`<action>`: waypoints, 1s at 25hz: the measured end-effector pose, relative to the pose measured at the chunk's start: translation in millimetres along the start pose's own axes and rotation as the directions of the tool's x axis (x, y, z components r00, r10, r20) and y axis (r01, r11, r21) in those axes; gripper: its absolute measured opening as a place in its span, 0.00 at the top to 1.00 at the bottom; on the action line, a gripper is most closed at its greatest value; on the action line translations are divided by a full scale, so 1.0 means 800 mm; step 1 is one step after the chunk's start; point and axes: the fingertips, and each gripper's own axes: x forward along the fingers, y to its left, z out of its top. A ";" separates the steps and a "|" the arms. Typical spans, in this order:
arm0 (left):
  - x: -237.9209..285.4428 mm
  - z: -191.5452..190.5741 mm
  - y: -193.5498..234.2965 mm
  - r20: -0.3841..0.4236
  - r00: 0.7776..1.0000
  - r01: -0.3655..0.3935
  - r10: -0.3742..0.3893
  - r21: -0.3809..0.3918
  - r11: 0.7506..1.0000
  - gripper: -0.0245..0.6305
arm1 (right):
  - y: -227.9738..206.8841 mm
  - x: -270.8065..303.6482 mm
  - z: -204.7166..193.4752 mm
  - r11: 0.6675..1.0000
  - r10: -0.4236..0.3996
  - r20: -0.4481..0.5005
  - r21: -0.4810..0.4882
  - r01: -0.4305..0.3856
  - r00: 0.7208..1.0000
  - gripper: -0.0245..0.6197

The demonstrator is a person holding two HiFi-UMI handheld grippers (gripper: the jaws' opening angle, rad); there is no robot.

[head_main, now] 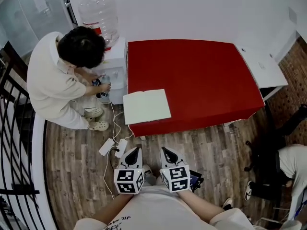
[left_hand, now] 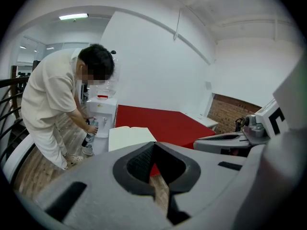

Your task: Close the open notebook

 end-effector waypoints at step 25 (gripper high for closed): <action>0.099 0.041 0.018 -0.030 0.997 -0.078 0.077 -0.025 0.997 0.95 | -0.070 0.081 0.048 0.997 0.063 -0.046 -0.046 -0.065 0.997 0.95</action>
